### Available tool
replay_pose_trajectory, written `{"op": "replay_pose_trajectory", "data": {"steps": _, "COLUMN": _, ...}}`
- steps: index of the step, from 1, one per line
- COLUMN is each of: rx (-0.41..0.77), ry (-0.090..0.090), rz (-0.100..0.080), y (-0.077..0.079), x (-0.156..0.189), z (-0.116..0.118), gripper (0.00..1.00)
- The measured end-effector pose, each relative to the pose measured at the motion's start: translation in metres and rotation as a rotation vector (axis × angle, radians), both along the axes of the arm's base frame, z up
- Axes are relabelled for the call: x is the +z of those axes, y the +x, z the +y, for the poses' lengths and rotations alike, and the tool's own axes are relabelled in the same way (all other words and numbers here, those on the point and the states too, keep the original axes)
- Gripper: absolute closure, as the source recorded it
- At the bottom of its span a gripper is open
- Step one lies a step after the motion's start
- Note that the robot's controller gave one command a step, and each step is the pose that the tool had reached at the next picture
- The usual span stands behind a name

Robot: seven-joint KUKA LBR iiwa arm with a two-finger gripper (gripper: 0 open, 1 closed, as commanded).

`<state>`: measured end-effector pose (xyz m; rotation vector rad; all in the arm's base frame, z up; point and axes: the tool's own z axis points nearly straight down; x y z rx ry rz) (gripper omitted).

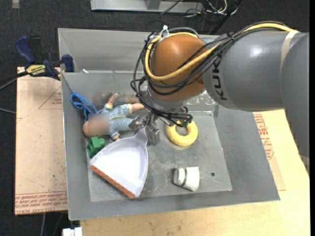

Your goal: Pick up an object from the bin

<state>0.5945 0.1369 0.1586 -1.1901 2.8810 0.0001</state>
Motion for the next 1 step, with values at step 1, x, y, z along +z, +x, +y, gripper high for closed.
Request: {"op": "replay_pose_trajectory", "data": {"steps": 1, "rx": -0.043, "ry": 0.001, "rz": 0.005, "y": 0.0079, "x": 0.0450, "z": 0.0024, "gripper": 1.00}}
